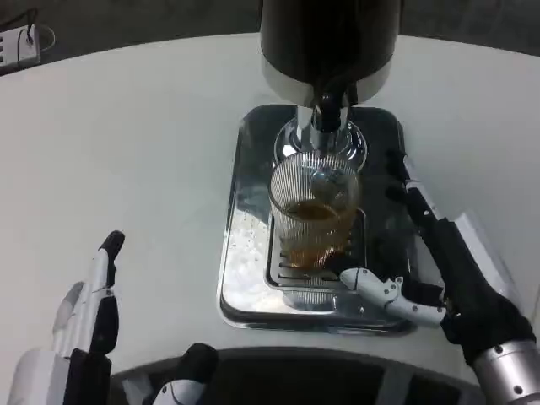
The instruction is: Grasp the cup under the faucet to collect the drink, then remove the cup.
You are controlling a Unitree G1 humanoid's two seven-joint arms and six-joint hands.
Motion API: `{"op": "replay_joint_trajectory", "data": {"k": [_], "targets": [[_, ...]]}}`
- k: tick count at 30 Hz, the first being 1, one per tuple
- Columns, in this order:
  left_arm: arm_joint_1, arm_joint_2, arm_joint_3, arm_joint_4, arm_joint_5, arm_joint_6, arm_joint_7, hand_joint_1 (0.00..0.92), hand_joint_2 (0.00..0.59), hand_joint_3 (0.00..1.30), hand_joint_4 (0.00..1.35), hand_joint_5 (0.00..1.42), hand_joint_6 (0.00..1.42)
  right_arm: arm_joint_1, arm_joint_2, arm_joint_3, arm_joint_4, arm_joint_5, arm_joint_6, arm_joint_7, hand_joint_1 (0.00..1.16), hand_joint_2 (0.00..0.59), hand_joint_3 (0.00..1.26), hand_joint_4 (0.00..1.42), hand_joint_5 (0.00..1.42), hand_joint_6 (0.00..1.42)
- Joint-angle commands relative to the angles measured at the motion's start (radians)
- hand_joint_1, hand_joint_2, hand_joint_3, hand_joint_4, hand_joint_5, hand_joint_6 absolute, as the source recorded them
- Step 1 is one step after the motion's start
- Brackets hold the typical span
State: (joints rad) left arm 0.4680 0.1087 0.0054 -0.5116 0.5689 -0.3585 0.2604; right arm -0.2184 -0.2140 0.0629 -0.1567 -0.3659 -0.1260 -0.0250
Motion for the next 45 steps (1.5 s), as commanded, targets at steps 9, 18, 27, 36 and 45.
{"op": "replay_joint_trajectory", "data": {"k": [9, 18, 27, 36, 45], "targets": [[0.05, 0.002, 0.025, -0.041, 0.005, -0.001, -0.016, 0.0, 0.149, 0.0, 0.0, 0.07, 0.0, -0.064, 0.027, 0.043, 0.072, 0.008, -0.038, -0.006, 0.64, 0.213, 0.0, 0.02, 0.1, 0.25], [0.063, -0.004, 0.035, -0.059, 0.005, 0.01, -0.024, 0.0, 0.149, 0.0, 0.0, 0.07, 0.0, -0.117, 0.054, 0.063, 0.129, 0.001, -0.045, -0.017, 0.64, 0.213, 0.0, 0.02, 0.1, 0.25], [0.081, -0.011, 0.056, -0.08, -0.003, 0.02, -0.036, 0.0, 0.149, 0.0, 0.0, 0.08, 0.0, -0.201, 0.077, 0.064, 0.233, 0.001, -0.037, -0.057, 0.64, 0.213, 0.0, 0.02, 0.1, 0.24], [0.086, -0.02, 0.065, -0.095, -0.009, 0.033, -0.045, 0.0, 0.149, 0.0, 0.0, 0.09, 0.0, -0.23, 0.096, 0.072, 0.284, -0.003, -0.028, -0.074, 0.67, 0.201, 0.0, 0.02, 0.09, 0.23], [0.083, -0.03, 0.069, -0.1, -0.013, 0.046, -0.054, 0.0, 0.148, 0.0, 0.0, 0.09, 0.0, -0.246, 0.115, 0.083, 0.313, -0.008, -0.025, -0.089, 0.73, 0.174, 0.0, 0.05, 0.12, 0.24]]}}
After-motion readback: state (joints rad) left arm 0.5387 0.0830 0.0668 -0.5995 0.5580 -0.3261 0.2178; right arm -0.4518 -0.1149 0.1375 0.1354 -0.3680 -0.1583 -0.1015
